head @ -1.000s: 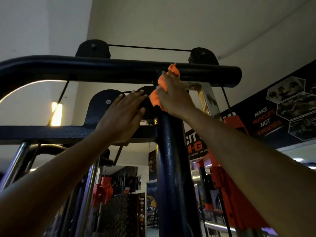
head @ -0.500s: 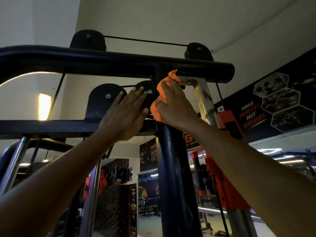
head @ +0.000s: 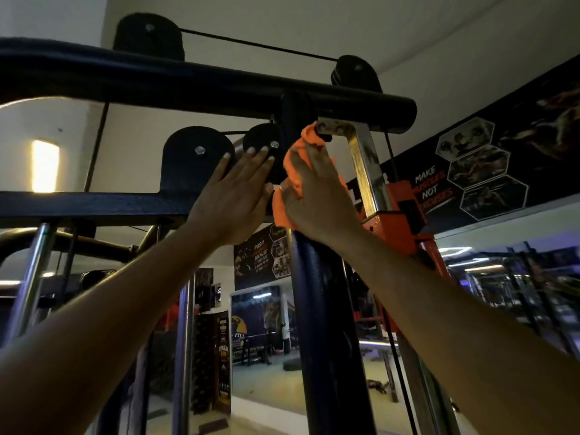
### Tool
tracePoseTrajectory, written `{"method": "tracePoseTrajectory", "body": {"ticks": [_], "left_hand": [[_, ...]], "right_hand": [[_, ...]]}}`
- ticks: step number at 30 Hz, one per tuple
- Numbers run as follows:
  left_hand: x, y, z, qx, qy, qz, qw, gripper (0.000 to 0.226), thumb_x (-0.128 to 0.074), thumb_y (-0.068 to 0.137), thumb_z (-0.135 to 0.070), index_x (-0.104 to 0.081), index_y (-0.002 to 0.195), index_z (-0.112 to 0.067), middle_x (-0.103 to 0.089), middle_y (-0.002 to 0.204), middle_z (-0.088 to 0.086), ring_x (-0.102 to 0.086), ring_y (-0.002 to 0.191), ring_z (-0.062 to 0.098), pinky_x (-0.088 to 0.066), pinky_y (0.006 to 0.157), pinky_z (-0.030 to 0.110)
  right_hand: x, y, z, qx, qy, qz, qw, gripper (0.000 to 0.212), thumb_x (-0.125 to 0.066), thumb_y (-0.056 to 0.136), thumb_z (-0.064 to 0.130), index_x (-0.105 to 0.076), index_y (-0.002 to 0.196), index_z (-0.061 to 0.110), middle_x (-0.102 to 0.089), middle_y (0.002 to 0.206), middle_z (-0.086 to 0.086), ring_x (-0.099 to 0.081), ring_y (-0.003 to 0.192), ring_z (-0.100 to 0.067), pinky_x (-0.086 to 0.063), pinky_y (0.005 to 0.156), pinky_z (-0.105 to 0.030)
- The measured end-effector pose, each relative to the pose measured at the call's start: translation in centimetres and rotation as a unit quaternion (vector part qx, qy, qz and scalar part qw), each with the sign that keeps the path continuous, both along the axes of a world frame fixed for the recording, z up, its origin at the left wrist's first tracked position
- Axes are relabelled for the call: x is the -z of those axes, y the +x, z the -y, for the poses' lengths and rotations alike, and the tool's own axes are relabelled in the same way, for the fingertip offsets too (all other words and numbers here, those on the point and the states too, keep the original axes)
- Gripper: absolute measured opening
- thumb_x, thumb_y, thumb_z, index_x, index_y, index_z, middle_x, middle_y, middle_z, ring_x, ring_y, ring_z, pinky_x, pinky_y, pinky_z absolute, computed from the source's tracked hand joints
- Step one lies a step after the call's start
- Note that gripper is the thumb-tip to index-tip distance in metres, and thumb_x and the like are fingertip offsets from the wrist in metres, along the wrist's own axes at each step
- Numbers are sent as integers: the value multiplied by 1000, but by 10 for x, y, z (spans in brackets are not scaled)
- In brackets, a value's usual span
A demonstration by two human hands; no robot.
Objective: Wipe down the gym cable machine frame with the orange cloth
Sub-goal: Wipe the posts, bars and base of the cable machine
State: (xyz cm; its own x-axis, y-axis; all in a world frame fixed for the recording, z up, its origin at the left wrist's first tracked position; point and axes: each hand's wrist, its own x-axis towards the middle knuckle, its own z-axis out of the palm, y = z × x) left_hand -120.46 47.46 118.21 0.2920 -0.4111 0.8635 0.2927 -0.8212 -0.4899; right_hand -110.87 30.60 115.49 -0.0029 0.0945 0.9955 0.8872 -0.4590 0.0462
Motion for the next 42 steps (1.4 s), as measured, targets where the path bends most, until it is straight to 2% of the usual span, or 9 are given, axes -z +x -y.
{"method": "tracePoseTrajectory", "body": {"ticks": [3,6,10,14,20,27,34,39,42], "left_hand": [[2,-2,-1,10,-4,-4,1000,70,-12,109,-49,-16,171,-18,-9,180,4,2,166,16,9,134,45],[6,-2,0,14,8,-4,1000,72,-11,108,-50,-19,171,-16,-13,180,6,-2,167,19,2,135,51],[8,-2,1,7,8,-2,1000,74,-9,107,-51,-19,171,-15,-14,179,8,-4,167,21,-2,135,54],[16,1,3,18,-1,7,1000,71,-11,109,-50,-19,171,-15,-14,179,8,-5,167,21,0,135,54],[46,8,10,8,6,-11,1000,69,-11,108,-47,-21,170,-18,-12,180,8,-6,167,24,0,134,58],[52,6,12,-15,7,-26,1000,74,-9,106,-50,-18,172,-19,-17,180,5,-5,167,25,1,133,57],[67,0,9,16,11,-58,998,67,-20,108,-43,-20,171,-20,-15,179,3,-3,167,23,7,131,52],[78,-4,19,103,-10,-98,990,63,-25,110,-37,-31,169,-17,-25,177,3,-11,165,16,7,132,44],[85,-6,16,115,-18,-107,987,61,-23,111,-38,-32,169,-20,-24,177,1,-11,166,15,8,132,40]], "right_hand": [[59,-1,2,11,-8,28,1000,67,-43,115,44,-17,173,25,1,183,1,7,168,-21,-6,136,-50],[100,4,11,0,-28,8,1000,66,-43,115,44,-16,174,29,2,183,6,5,168,-17,-8,134,-47],[49,2,14,-14,-32,-32,999,73,-49,113,44,-13,174,29,7,182,8,4,168,-21,-15,132,-55],[31,1,9,-35,-20,-41,998,81,-55,110,45,-7,174,28,11,182,6,3,168,-21,-17,128,-50],[149,6,9,-50,-7,-46,998,75,-46,115,48,-3,174,34,14,181,14,4,168,-12,-15,130,-43],[76,-3,9,-28,-19,-70,997,79,-46,112,56,-7,175,28,8,182,5,5,168,-21,-18,133,-57],[190,2,8,-28,-24,-35,999,78,-46,113,50,-4,175,29,11,182,5,6,169,-20,-23,132,-62],[127,-1,14,-40,-40,-69,996,92,-63,105,45,-6,175,30,14,181,7,9,168,-22,-20,132,-63],[135,1,14,-52,-38,-49,997,92,-63,106,45,-4,175,28,15,181,6,8,168,-22,-25,131,-64]]}}
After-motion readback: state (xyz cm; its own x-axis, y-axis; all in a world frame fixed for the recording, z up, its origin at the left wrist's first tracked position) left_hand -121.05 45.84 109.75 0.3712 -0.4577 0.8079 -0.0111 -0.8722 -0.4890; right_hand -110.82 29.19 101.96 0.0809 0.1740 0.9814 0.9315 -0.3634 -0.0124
